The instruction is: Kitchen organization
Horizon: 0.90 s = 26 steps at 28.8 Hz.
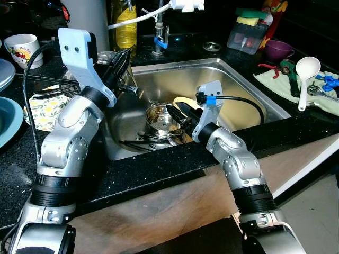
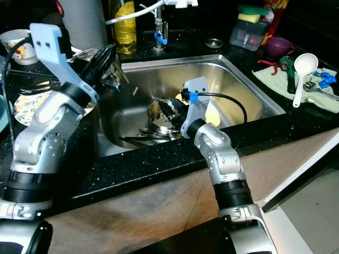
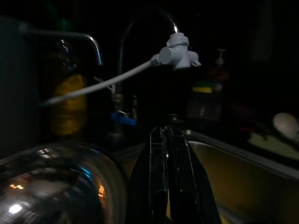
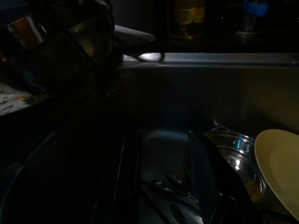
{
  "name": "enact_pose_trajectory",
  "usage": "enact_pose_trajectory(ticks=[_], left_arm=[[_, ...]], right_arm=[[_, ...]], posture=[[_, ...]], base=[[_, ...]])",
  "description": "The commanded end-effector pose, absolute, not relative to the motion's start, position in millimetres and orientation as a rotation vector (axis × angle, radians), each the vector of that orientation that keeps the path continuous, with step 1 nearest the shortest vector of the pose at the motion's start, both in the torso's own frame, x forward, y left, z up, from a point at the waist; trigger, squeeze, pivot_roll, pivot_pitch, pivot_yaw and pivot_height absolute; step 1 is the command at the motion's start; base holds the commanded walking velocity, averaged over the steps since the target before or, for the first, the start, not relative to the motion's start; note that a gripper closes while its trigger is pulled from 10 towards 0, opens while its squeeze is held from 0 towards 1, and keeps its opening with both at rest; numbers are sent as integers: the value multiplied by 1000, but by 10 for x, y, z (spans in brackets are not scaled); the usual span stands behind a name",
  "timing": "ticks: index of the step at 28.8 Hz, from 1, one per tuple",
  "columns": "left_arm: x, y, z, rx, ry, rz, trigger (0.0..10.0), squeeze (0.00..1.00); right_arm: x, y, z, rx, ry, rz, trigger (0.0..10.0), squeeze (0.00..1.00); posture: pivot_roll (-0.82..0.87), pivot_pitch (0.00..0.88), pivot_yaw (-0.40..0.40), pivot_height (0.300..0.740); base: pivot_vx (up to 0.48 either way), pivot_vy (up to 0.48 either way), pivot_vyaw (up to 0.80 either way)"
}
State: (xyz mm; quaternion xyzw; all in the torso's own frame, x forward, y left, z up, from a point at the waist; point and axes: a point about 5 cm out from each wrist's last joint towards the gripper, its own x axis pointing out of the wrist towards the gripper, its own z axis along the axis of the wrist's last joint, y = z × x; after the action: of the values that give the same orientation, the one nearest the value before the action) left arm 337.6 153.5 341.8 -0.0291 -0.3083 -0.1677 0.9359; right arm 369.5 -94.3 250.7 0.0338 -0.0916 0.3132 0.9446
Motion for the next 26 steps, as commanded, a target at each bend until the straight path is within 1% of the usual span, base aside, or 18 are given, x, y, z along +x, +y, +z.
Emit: enact_pose_trajectory(ticks=[1, 3, 5, 8, 10, 12, 14, 24, 26], left_arm=[[3373, 1558, 3451, -20, -658, -320, 0, 0], [3398, 1593, 3448, 3, -677, -291, 0, 0], [3420, 1660, 3466, 72, -717, -230, 0, 0], [3422, 1680, 3475, 99, -729, -212, 0, 0], [3416, 1717, 3496, 149, -749, -175, 0, 0], [3416, 1717, 3496, 149, -749, -175, 0, 0], [3414, 1741, 3508, 194, -759, -145, 0, 0], [3463, 1693, 3429, 252, -721, -184, 0, 0], [3470, 1654, 3417, 239, -716, -223, 0, 0]], right_arm=[[3679, -968, 2477, 70, -188, 633, 10000, 0], [3678, -967, 2477, 70, -188, 634, 10000, 0], [3678, -967, 2478, 70, -188, 635, 10000, 0], [3678, -967, 2478, 70, -188, 635, 10000, 0], [3676, -968, 2475, 69, -187, 637, 10000, 0], [3676, -968, 2475, 69, -187, 637, 10000, 0], [3675, -968, 2472, 67, -186, 640, 10000, 0], [3677, -967, 2438, 58, -174, 642, 10000, 0], [3679, -975, 2436, 56, -173, 640, 10000, 0]], posture=[[15, 192, -43, 740], [15, 192, -43, 740], [14, 196, -45, 740], [14, 196, -46, 740], [13, 197, -46, 740], [13, 197, -46, 740], [14, 198, -47, 740], [14, 199, -46, 740], [14, 198, -46, 740]], base=[[0, 0, 0], [0, 0, 0], [0, 0, 0], [0, 0, 0], [0, 0, 0], [0, 0, 0], [0, 0, 0], [0, 0, 0], [0, 0, 0]])
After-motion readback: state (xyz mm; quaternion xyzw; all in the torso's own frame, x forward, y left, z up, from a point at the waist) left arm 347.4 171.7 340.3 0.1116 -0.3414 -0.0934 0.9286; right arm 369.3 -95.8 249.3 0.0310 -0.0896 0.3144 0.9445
